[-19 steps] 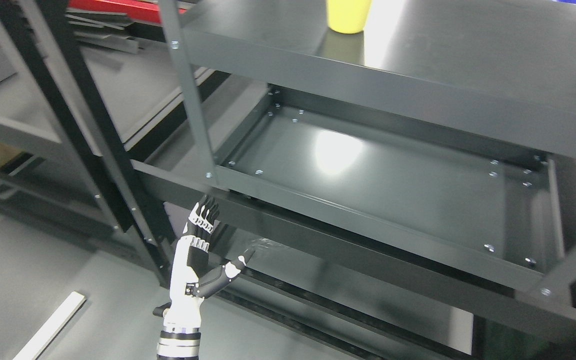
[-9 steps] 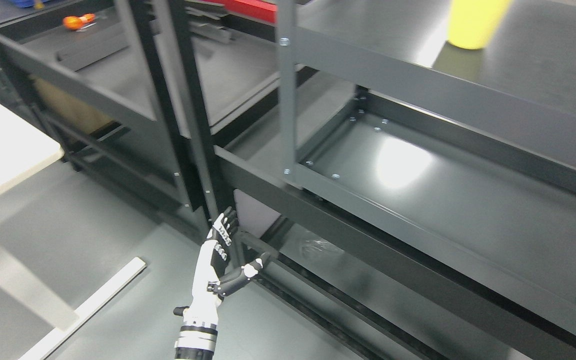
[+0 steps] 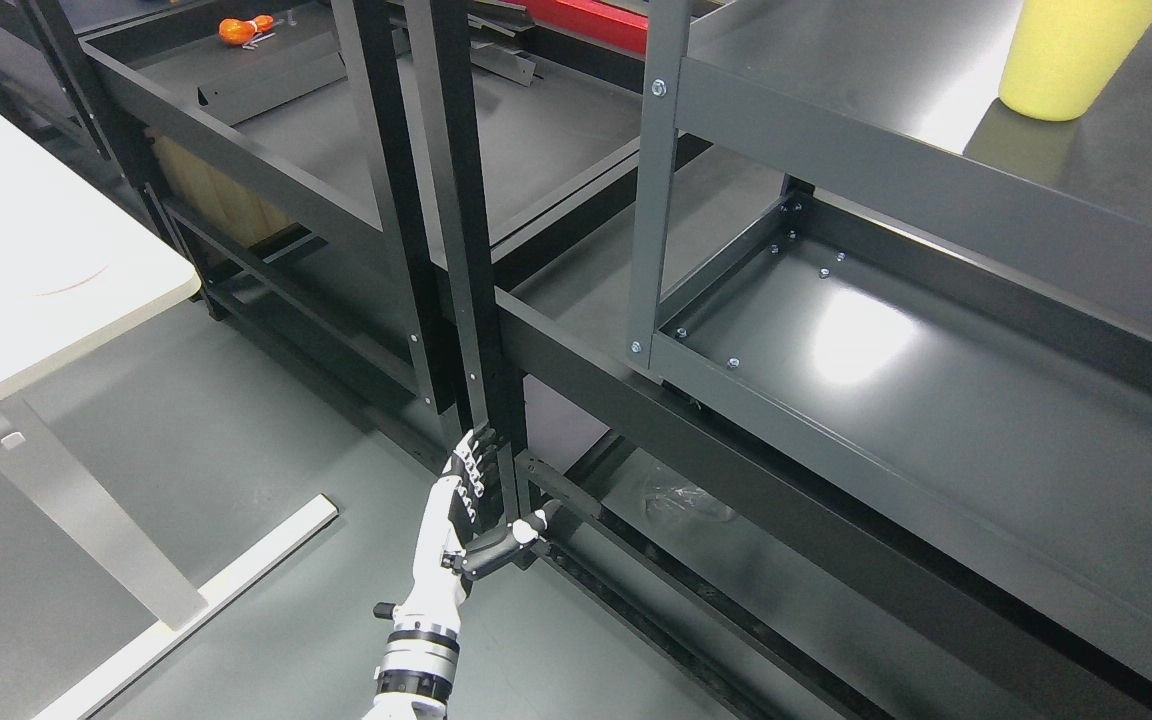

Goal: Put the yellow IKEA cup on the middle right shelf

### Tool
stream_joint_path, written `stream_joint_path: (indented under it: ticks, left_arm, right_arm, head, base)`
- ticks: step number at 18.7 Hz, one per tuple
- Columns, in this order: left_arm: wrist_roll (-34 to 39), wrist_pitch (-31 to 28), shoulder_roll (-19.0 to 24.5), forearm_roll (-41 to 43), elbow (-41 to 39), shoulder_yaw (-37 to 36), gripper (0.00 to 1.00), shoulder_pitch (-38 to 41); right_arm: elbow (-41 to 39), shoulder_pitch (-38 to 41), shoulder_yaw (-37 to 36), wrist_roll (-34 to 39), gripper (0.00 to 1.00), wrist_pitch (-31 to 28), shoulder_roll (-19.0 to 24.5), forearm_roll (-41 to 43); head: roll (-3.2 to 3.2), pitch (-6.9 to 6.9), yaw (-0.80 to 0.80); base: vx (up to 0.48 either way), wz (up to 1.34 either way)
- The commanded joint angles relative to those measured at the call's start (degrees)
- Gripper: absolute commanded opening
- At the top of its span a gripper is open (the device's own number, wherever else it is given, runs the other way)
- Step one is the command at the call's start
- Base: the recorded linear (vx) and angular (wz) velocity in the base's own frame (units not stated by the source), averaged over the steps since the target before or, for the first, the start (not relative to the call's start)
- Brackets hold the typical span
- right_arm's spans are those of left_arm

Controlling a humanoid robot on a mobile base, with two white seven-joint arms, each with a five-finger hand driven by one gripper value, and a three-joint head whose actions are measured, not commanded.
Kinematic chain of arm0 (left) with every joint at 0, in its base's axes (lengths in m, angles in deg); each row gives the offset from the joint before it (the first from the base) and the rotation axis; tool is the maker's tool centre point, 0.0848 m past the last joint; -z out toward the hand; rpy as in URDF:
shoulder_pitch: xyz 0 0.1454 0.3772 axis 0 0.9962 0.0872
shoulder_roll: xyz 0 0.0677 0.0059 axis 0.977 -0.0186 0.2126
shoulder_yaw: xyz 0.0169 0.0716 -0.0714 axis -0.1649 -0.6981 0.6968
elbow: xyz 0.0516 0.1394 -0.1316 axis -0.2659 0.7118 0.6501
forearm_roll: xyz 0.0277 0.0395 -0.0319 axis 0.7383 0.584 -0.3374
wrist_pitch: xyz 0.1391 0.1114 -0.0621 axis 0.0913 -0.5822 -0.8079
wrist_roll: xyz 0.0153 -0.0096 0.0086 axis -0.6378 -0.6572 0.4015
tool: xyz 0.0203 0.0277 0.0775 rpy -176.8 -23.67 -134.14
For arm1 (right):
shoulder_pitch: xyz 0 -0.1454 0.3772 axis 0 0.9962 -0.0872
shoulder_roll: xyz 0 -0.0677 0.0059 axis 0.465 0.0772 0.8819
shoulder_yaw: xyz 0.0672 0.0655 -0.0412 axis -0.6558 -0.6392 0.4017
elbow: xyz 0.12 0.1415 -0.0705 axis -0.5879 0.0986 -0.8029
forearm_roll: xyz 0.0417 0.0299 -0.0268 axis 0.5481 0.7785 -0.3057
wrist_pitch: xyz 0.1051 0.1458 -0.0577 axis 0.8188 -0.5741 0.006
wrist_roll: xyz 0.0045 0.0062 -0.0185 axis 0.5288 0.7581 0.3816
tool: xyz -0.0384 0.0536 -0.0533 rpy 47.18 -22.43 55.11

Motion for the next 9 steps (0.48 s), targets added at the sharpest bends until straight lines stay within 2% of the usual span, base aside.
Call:
stream_joint_path:
  ticks: [1, 9]
  left_arm:
    - [-1.2, -1.6, -1.2, -0.8, 0.7, -1.7, 0.95, -3.2]
    - [-2.2, -1.5, -1.2, -0.8, 0.8, -2.4, 0.95, -3.4]
  right_arm:
    - [0.0, 0.7, 1.0, 0.0, 0.99, 0.0, -1.0, 1.4]
    - [0.0, 0.8, 1.0, 0.0, 0.99, 0.0, -1.0, 1.4]
  head:
    - [0.0, 0.0, 0.0]
    - [0.0, 0.0, 0.0]
  base:
    - [0.0, 0.0]
    - [-0.006, 0.04]
